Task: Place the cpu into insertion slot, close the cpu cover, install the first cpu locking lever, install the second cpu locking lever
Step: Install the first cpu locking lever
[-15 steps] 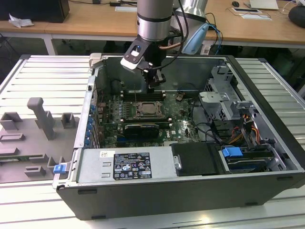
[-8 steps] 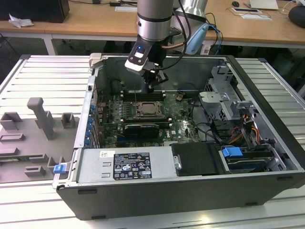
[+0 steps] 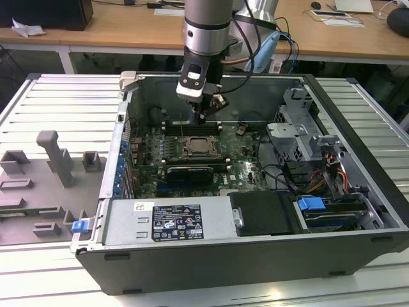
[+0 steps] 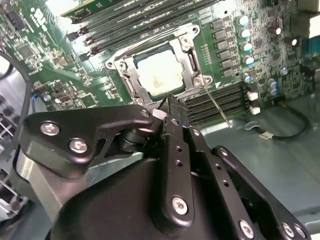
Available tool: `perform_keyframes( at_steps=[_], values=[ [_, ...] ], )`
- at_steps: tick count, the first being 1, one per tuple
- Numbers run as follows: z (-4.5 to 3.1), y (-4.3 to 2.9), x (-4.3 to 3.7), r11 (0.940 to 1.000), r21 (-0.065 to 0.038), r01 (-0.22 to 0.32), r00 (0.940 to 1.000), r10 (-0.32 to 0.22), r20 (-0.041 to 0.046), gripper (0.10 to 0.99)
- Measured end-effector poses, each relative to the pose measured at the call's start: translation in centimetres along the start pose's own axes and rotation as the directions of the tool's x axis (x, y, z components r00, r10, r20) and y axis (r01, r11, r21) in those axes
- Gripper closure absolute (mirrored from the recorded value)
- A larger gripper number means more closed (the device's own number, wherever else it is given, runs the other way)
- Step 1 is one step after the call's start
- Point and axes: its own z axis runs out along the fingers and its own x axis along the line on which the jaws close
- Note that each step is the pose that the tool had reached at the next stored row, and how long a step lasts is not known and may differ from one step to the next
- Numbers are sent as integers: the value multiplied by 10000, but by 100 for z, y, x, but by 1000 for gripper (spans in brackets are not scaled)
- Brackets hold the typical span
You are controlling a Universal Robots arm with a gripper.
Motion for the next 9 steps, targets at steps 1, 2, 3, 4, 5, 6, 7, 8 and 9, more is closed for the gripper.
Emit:
perform_keyframes(
  at_steps=[1,2,3,4,5,6,7,8,9],
  values=[
    [0,0,0,9999,4,141,9999,-141,-4,980],
    [0,0,0,9996,7,275,9996,-275,-8,980],
    [0,0,0,9981,17,617,9981,-617,-18,980],
    [0,0,0,9964,23,852,9964,-852,-25,980],
    [0,0,0,9915,35,1301,9915,-1301,-40,980],
    [0,0,0,9883,40,1523,9883,-1522,-47,980],
    [0,0,0,9839,46,1789,9839,-1789,-57,980],
    [0,0,0,9763,55,2161,9763,-2161,-69,980],
    [0,0,0,9706,60,2405,9706,-2405,-78,980]
  ],
)
